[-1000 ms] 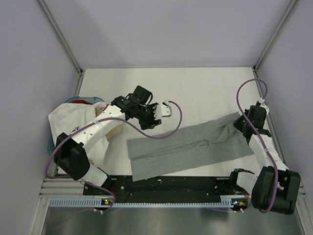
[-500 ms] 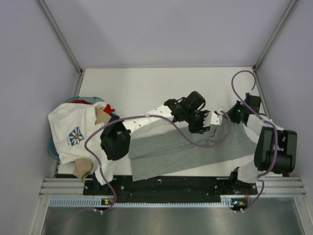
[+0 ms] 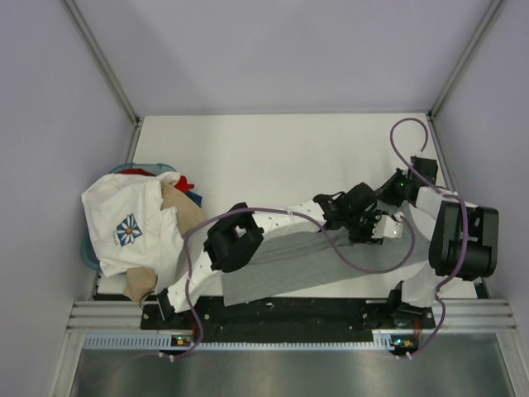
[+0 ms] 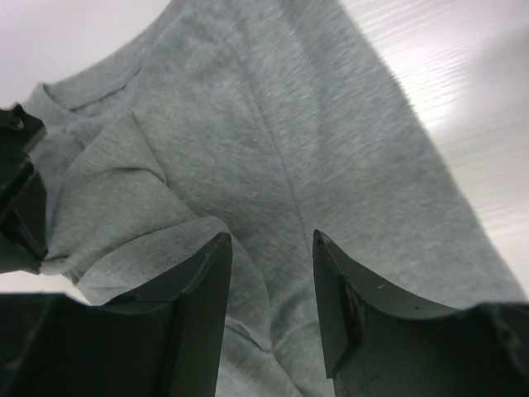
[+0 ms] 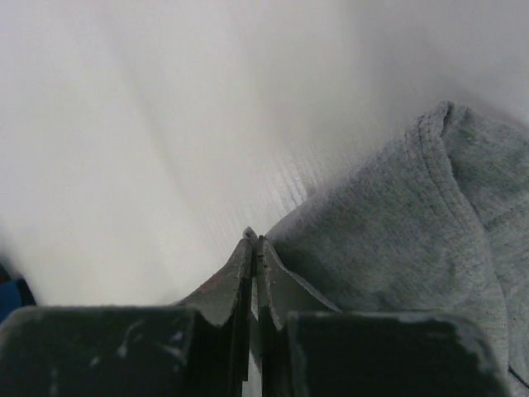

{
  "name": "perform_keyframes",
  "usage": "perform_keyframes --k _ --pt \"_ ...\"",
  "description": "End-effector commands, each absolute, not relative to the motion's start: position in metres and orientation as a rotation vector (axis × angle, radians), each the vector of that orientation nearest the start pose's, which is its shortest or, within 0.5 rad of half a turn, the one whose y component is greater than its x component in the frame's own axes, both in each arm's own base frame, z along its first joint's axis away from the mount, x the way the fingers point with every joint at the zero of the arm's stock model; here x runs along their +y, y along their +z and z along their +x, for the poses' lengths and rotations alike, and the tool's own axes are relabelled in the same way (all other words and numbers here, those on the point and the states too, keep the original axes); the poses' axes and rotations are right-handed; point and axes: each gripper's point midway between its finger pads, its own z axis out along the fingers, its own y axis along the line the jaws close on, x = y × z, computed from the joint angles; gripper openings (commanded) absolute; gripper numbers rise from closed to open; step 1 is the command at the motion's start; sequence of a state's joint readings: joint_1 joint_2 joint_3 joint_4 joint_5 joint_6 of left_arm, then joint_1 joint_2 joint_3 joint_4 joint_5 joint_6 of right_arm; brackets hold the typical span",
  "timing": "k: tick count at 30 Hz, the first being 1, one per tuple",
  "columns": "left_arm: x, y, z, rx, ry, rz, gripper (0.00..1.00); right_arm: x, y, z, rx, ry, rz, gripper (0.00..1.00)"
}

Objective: Fold and stack the t-shirts

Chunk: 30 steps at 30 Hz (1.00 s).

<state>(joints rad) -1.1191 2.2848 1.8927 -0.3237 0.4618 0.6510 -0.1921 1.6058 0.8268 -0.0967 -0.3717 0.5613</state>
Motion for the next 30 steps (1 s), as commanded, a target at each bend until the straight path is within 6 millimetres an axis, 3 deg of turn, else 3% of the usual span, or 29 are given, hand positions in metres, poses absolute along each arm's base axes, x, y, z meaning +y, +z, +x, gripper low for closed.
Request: perform_keyframes --k 1,8,12,16,21,26,30 --pt "-0.592 0.106 0.253 1.259 -0.641 1.761 0.49 0.019 0.072 0.383 2.29 0.658 0.686 0.0" --pt "-0.595 0.082 0.263 1.24 -0.511 1.767 0.46 0.023 0.081 0.38 2.264 0.688 0.665 0.0" --pt "-0.593 0.08 0.27 1.242 -0.462 1.753 0.35 0.023 0.084 0.377 2.257 0.681 0.658 0.0" --pt "-0.589 0.074 0.26 1.235 -0.494 1.816 0.28 0.022 0.087 0.376 2.25 0.677 0.651 0.0" --pt "-0.581 0.062 0.245 1.221 -0.504 1.912 0.39 0.021 0.092 0.376 2.244 0.665 0.644 0.0" --pt "-0.575 0.054 0.249 1.219 -0.437 1.931 0.39 0.021 0.094 0.376 2.239 0.664 0.64 0.0" --pt "-0.577 0.059 0.256 1.216 -0.403 1.901 0.21 0.019 0.098 0.377 2.23 0.656 0.64 0.0"
